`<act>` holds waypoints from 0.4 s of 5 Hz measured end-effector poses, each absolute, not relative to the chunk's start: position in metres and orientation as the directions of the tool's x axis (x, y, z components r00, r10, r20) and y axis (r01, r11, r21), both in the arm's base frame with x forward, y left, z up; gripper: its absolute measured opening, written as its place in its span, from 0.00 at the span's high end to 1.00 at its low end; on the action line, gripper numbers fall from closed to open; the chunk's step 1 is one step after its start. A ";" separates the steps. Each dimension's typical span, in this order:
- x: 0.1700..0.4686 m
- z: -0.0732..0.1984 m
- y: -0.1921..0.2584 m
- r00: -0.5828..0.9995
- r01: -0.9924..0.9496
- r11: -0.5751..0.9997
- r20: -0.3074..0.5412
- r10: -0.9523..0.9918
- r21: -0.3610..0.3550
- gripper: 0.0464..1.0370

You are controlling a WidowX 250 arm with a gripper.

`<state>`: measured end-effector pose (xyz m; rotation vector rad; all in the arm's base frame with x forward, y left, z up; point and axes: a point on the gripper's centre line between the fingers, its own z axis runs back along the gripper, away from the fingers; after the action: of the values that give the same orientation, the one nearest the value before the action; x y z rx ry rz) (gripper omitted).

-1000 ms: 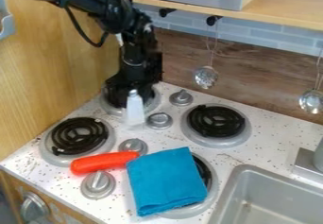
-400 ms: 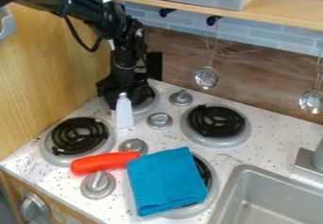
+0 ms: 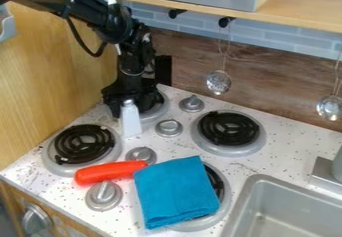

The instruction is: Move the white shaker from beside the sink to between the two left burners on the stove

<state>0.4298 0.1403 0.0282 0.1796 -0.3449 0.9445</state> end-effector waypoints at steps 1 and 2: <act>0.424 0.030 0.138 0.562 -0.800 0.600 0.365 0.743 0.010 0.03; 0.420 0.059 0.134 0.587 -0.768 0.640 0.412 0.697 0.013 0.03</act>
<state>0.4200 0.1341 0.0590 0.1976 -0.3909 0.8598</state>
